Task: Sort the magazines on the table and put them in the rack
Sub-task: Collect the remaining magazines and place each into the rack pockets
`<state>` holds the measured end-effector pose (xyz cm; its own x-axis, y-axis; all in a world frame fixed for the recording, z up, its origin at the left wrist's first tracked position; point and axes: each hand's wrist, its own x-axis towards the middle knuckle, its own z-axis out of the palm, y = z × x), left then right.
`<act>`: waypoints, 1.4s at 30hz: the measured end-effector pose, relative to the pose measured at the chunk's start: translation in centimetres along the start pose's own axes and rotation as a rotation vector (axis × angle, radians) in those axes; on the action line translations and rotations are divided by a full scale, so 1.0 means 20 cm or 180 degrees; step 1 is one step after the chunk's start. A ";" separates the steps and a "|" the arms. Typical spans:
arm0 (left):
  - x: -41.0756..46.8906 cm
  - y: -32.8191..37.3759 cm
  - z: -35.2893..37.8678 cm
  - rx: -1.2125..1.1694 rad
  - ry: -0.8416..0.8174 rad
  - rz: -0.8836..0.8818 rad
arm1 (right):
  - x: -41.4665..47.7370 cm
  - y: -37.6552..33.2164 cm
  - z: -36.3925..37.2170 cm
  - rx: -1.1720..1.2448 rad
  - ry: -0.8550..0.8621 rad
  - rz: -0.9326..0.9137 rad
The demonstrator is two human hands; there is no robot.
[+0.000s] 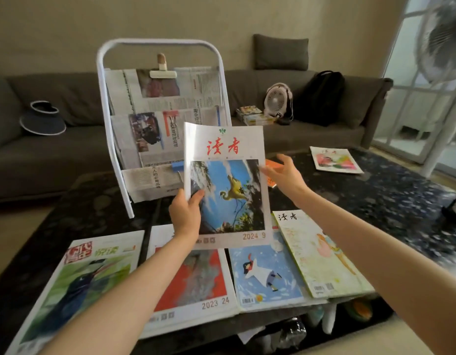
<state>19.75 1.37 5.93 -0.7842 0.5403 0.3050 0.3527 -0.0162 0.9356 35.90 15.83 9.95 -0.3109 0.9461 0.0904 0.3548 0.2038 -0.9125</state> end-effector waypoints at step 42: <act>-0.20 -0.51 -0.41 0.3403 -0.2270 -0.0527 | -0.40 0.35 0.65 -0.2861 -0.2759 -0.0692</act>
<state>15.19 -7.49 -3.47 -0.5306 0.8031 -0.2711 0.7681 0.5908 0.2468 29.33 6.49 -2.47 -0.7907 0.4666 -0.3964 0.5898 0.7540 -0.2890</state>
